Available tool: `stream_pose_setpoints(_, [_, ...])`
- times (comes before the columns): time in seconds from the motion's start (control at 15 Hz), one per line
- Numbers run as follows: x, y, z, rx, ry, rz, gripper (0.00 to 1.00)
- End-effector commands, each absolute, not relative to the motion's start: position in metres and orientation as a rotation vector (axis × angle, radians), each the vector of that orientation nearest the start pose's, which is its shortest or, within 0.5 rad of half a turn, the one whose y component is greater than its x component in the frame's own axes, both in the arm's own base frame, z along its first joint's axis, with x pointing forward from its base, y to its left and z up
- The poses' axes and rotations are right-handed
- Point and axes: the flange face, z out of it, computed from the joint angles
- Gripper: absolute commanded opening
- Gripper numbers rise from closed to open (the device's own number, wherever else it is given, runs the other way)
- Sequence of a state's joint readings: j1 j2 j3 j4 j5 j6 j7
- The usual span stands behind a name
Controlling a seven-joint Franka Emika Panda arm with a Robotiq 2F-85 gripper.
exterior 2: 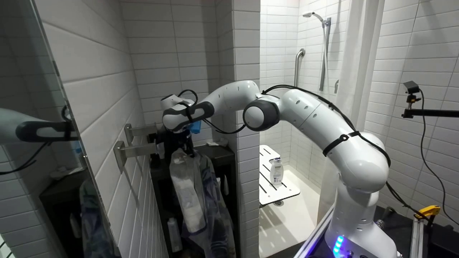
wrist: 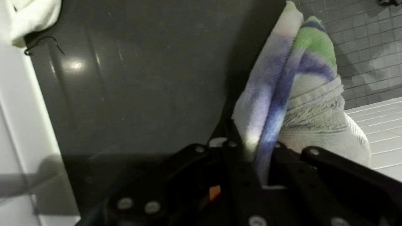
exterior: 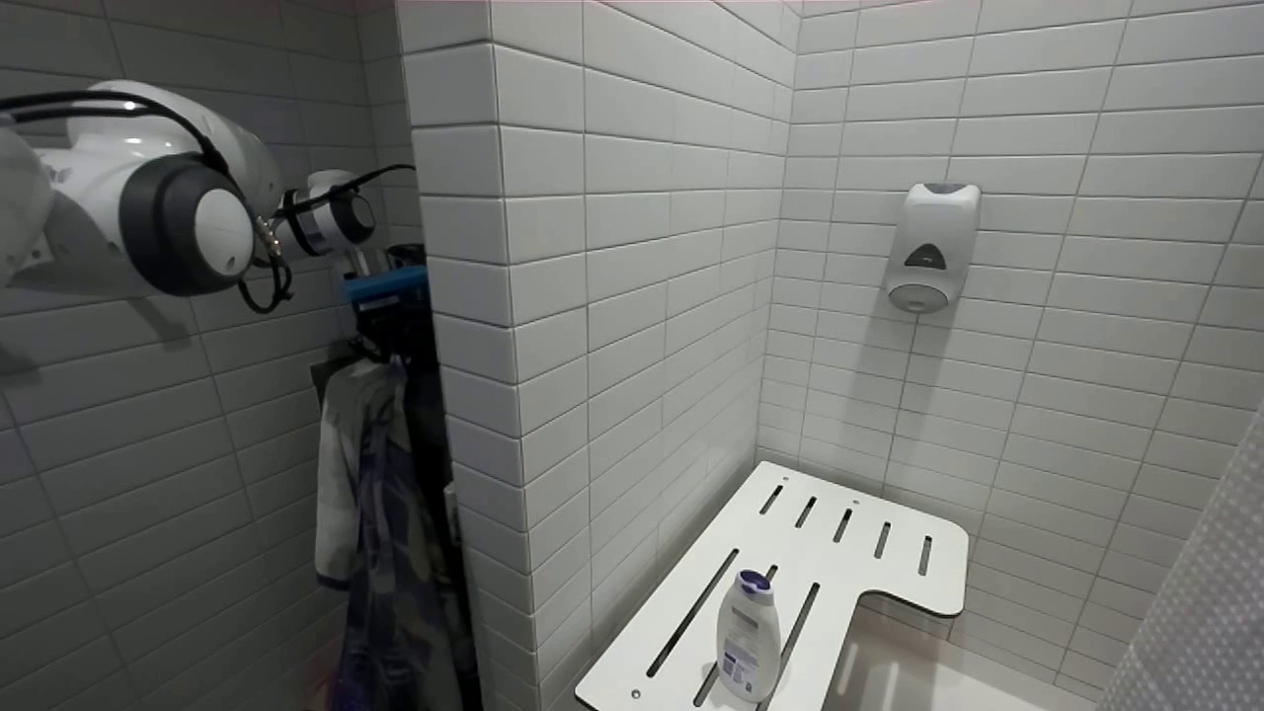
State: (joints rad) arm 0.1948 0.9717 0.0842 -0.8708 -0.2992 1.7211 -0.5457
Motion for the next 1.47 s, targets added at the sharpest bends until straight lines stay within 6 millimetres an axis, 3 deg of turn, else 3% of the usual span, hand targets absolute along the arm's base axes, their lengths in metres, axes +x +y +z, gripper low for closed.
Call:
stream_pose_setpoints(0.0, [0.762,0.174,0.275,-3.016,-1.401,0.254,0.03])
stream_pose_setpoints(0.67, [0.762,0.107,0.295,-3.075,-1.082,0.140,0.03])
stream_pose_setpoints(1.0, [0.746,0.076,0.290,-3.084,-0.934,0.097,0.03])
stream_pose_setpoints(1.4, [0.713,0.051,0.285,-3.106,-0.842,0.066,0.03])
